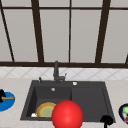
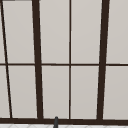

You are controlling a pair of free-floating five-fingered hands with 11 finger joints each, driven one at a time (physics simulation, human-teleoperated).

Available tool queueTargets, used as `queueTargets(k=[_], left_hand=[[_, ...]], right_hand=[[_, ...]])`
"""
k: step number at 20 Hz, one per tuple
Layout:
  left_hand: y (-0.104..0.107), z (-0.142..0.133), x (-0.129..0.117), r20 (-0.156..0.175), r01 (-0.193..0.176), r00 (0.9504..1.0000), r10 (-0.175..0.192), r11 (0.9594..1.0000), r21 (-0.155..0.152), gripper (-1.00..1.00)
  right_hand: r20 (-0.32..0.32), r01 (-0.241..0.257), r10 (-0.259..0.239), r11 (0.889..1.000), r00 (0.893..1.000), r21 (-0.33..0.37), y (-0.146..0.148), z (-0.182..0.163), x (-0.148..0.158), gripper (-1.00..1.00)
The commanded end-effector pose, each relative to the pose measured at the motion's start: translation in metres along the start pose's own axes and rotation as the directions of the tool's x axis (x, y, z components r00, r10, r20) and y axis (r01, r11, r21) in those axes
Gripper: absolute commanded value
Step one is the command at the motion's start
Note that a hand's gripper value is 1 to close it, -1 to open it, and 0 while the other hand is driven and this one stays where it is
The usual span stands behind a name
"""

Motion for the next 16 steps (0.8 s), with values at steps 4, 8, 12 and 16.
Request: queueTargets(k=[4,8,12,16], left_hand=[[-0.003,0.039,-0.025,0.077,-0.081,0.9946,0.07,0.9855,0.149,1.0],[0.006,0.042,-0.015,0.092,-0.118,0.9906,0.101,0.9722,0.202,1.0],[0.01,0.029,-0.006,0.071,-0.104,0.9933,0.091,0.9736,0.204,-1.0],[0.048,0.017,0.02,0.069,-0.019,0.9976,0.011,0.9921,0.124,-1.0]], right_hand=[[0.0,0.0,0.0,1.0,1.0,0.0,0.0,0.0,0.0,0.0],[0.0,0.0,0.0,1.0,1.0,0.0,0.0,0.0,0.0,0.0],[0.0,0.0,0.0,1.0,1.0,0.0,0.0,0.0,0.0,0.0],[0.0,0.0,0.0,1.0,1.0,0.0,0.0,0.0,0.0,0.0]])
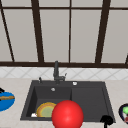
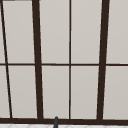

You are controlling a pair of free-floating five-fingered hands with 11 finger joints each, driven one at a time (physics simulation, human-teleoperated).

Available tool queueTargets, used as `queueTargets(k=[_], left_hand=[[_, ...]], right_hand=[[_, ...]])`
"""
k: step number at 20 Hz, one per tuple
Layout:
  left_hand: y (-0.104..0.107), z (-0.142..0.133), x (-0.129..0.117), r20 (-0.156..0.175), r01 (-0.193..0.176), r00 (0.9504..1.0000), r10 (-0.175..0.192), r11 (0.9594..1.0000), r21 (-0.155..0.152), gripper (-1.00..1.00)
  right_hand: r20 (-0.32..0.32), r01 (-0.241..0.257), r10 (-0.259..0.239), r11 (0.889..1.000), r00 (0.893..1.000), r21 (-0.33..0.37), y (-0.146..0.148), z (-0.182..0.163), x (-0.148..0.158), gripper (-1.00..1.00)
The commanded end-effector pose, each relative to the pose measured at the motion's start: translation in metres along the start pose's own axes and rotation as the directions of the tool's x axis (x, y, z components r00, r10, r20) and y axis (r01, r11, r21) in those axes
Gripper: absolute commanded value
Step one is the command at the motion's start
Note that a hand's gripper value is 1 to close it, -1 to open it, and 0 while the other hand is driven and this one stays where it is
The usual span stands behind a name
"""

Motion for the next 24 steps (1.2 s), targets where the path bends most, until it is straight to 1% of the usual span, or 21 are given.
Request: queueTargets(k=[1,2,4,6,7,9,10,17,24], left_hand=[[0.014,-0.016,0.019,-0.006,0.031,0.9995,-0.031,0.9986,-0.042,-1.0],[0.019,-0.02,0.024,-0.002,0.026,0.9997,-0.026,0.9982,-0.054,-1.0],[0.027,-0.029,0.033,-0.001,0.016,0.9999,-0.016,0.9981,-0.06,-1.0],[0.03,-0.038,0.041,-0.008,0.009,0.9999,-0.009,0.9981,-0.061,-1.0],[0.031,-0.041,0.046,-0.009,0.007,0.9999,-0.007,0.9978,-0.066,-1.0],[0.029,-0.053,0.059,-0.007,0.02,0.9998,-0.021,0.9964,-0.082,-1.0],[0.03,-0.058,0.064,-0.01,0.02,0.9997,-0.021,0.9961,-0.086,-1.0],[0.037,-0.09,0.108,-0.035,-0.008,0.9994,0.004,0.9934,-0.114,-1.0],[0.044,-0.121,0.155,-0.046,-0.014,0.9989,0.008,0.9915,-0.129,-1.0]], right_hand=[[0.0,0.0,0.0,1.0,1.0,0.0,0.0,0.0,0.0,0.0],[0.0,0.0,0.0,1.0,1.0,0.0,0.0,0.0,0.0,0.0],[0.0,0.0,0.0,1.0,1.0,0.0,0.0,0.0,0.0,0.0],[0.0,0.0,0.0,1.0,1.0,0.0,0.0,0.0,0.0,0.0],[0.0,0.0,0.0,1.0,1.0,0.0,0.0,0.0,0.0,0.0],[0.0,0.0,0.0,1.0,1.0,0.0,0.0,0.0,0.0,0.0],[0.0,0.0,0.0,1.0,1.0,0.0,0.0,0.0,0.0,0.0],[0.0,0.0,0.0,1.0,1.0,0.0,0.0,0.0,0.0,0.0],[0.0,0.0,0.0,1.0,1.0,0.0,0.0,0.0,0.0,0.0]])
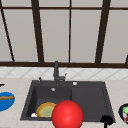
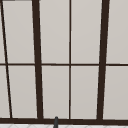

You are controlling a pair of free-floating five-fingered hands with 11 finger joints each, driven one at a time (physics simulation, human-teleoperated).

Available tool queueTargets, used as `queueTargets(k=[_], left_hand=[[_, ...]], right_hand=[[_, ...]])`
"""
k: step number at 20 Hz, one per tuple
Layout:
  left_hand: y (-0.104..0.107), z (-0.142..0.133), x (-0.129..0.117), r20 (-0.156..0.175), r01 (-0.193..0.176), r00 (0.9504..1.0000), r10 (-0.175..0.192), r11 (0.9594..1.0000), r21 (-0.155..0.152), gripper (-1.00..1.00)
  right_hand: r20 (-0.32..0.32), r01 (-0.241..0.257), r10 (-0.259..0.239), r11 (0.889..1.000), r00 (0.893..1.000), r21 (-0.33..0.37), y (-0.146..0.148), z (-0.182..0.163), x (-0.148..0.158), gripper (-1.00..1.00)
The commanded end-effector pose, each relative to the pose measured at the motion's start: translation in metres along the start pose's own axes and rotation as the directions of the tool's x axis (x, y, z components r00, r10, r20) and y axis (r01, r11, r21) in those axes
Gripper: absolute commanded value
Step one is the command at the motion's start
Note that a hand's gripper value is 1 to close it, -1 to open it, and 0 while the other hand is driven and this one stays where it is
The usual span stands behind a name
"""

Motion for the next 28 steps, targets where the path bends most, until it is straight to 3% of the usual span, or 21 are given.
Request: queueTargets(k=[1,9,19,21,22,23,24,25,27,28], left_hand=[[0.004,-0.017,0.026,-0.029,0.014,0.9994,-0.016,0.9977,-0.067,-1.0],[0.018,-0.051,0.078,-0.023,0.032,0.9992,-0.034,0.9967,-0.075,-1.0],[0.025,-0.09,0.134,-0.077,0.016,0.9967,-0.025,0.9933,-0.115,-1.0],[0.022,-0.095,0.14,-0.088,0.017,0.9957,-0.029,0.9907,-0.135,-1.0],[0.013,-0.099,0.141,-0.069,0.04,0.9964,-0.048,0.9922,-0.118,-1.0],[0.009,-0.105,0.146,-0.049,0.028,0.9982,-0.034,0.9928,-0.116,-1.0],[0.013,-0.093,0.145,-0.006,0.022,0.9997,-0.022,0.9958,-0.089,-1.0],[0.018,-0.095,0.139,-0.038,0.015,0.9991,-0.018,0.9977,-0.065,-1.0],[0.016,-0.097,0.14,-0.026,0.011,0.9996,-0.012,0.9973,-0.072,-1.0],[0.001,-0.103,0.148,-0.037,0.039,0.9984,-0.042,0.9957,-0.084,-1.0]], right_hand=[[0.0,0.0,0.0,1.0,1.0,0.0,0.0,0.0,0.0,0.0],[0.0,0.0,0.0,1.0,1.0,0.0,0.0,0.0,0.0,0.0],[0.0,0.0,0.0,1.0,1.0,0.0,0.0,0.0,0.0,0.0],[0.0,0.0,0.0,1.0,1.0,0.0,0.0,0.0,0.0,0.0],[0.0,0.0,0.0,1.0,1.0,0.0,0.0,0.0,0.0,0.0],[0.0,0.0,0.0,1.0,1.0,0.0,0.0,0.0,0.0,0.0],[0.0,0.0,0.0,1.0,1.0,0.0,0.0,0.0,0.0,0.0],[0.0,0.0,0.0,1.0,1.0,0.0,0.0,0.0,0.0,0.0],[0.0,0.0,0.0,1.0,1.0,0.0,0.0,0.0,0.0,0.0],[0.0,0.0,0.0,1.0,1.0,0.0,0.0,0.0,0.0,0.0]])
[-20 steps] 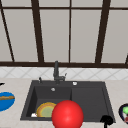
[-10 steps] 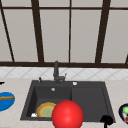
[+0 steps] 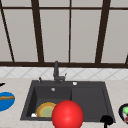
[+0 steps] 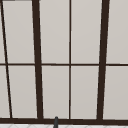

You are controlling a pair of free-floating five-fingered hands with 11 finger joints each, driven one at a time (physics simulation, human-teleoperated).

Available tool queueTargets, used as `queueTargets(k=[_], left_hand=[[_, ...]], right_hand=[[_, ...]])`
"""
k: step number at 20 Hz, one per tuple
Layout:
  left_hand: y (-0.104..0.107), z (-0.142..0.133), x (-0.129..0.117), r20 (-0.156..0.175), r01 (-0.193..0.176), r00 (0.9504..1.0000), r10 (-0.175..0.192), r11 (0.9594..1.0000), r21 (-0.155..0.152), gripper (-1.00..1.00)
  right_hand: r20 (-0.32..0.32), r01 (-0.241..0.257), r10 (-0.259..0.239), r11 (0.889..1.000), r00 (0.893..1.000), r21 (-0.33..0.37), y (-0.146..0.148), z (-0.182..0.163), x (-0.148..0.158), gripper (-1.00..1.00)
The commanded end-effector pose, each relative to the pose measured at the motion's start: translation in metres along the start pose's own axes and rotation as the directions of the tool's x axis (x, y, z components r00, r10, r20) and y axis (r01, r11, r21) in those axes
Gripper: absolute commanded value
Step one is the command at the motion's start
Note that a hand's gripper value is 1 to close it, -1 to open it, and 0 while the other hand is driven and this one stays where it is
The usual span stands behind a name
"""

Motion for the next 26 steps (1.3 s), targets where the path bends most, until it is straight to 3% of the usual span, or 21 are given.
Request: queueTargets(k=[1,3,8,11,16,19,22,26], left_hand=[[-0.014,-0.016,0.011,-0.019,0.054,0.9983,-0.055,0.9978,-0.037,-1.0],[-0.025,-0.018,0.013,-0.062,0.044,0.9969,-0.048,0.9972,-0.06,-1.0],[-0.053,-0.025,0.023,-0.097,0.038,0.994,-0.05,0.9919,-0.121,-1.0],[-0.071,-0.028,0.029,-0.121,0.035,0.9912,-0.055,0.9868,-0.158,-1.0],[-0.095,-0.036,0.037,-0.151,0.042,0.9855,-0.078,0.9734,-0.225,-1.0],[-0.106,-0.046,0.044,-0.159,0.053,0.9829,-0.094,0.9687,-0.242,-1.0],[-0.113,-0.061,0.049,-0.162,0.073,0.9802,-0.114,0.9671,-0.244,-1.0],[-0.125,-0.085,0.057,-0.155,0.086,0.9803,-0.123,0.97,-0.227,-1.0]], right_hand=[[0.0,0.0,0.0,1.0,1.0,0.0,0.0,0.0,0.0,0.0],[0.0,0.0,0.0,1.0,1.0,0.0,0.0,0.0,0.0,0.0],[0.0,0.0,0.0,1.0,1.0,0.0,0.0,0.0,0.0,0.0],[0.0,0.0,0.0,1.0,1.0,0.0,0.0,0.0,0.0,0.0],[0.0,0.0,0.0,1.0,1.0,0.0,0.0,0.0,0.0,0.0],[0.0,0.0,0.0,1.0,1.0,0.0,0.0,0.0,0.0,0.0],[0.0,0.0,0.0,1.0,1.0,0.0,0.0,0.0,0.0,0.0],[0.0,0.0,0.0,1.0,1.0,0.0,0.0,0.0,0.0,0.0]])
